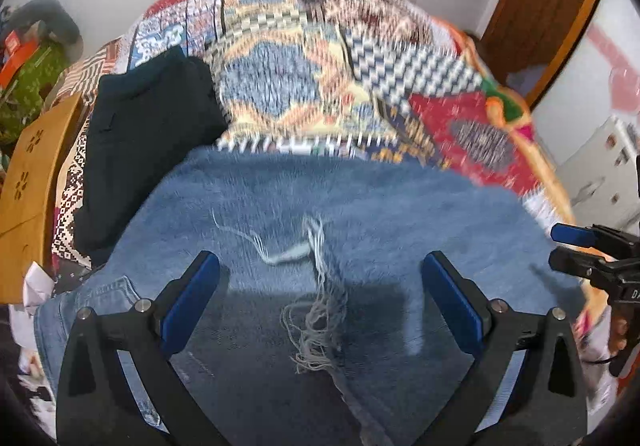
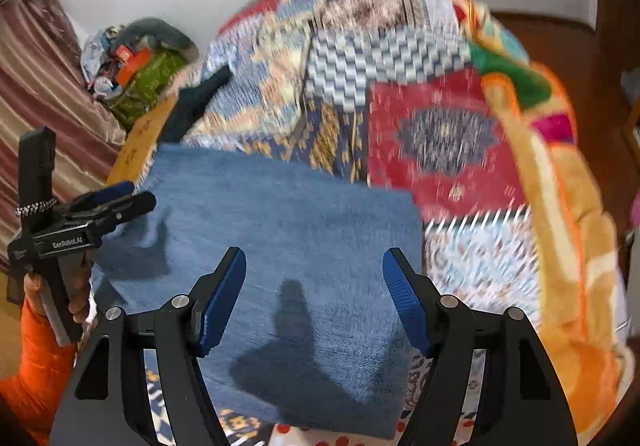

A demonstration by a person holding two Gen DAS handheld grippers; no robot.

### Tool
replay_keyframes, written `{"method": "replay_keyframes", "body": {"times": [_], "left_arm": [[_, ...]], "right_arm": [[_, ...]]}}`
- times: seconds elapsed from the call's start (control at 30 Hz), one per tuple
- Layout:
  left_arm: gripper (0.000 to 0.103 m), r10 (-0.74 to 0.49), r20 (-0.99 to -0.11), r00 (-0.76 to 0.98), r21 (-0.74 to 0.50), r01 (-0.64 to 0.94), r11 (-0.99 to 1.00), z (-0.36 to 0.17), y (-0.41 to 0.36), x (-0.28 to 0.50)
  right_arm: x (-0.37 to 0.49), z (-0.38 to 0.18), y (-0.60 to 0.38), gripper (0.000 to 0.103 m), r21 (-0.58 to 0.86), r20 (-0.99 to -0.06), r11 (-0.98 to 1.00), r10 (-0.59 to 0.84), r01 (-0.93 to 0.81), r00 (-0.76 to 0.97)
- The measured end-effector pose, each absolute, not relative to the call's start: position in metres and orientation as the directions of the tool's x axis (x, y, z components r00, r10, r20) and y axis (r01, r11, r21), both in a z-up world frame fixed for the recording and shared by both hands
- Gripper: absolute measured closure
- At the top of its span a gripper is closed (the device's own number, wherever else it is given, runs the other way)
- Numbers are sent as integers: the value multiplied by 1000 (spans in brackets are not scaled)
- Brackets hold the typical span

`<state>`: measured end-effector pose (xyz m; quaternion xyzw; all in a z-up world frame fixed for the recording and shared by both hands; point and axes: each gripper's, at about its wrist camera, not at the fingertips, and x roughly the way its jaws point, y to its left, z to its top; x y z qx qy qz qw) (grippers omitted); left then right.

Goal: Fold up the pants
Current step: 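Open the right gripper and smooth the folded jeans with both grippers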

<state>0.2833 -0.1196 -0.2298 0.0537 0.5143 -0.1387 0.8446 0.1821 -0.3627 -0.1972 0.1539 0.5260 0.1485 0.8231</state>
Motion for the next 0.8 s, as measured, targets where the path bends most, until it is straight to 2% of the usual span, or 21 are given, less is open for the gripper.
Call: {"method": "replay_keyframes", "body": {"times": [0.13,0.53,0.8], "left_arm": [[0,-168,-889,426,-24,325,945,-241,-121,271],[0,-151,-875,460,-2,308,951,-233,-107,236],[0,-167,-867,469,-47,257,965,-222,-83,210]], "right_arm": [[171,-225,-347,35,384,-853,916,401,-119,334],[145,-213,-348,34,321,-857,937,349,-137,379],[142,-201,-342,33,258,-864,950,308,-175,399]]}}
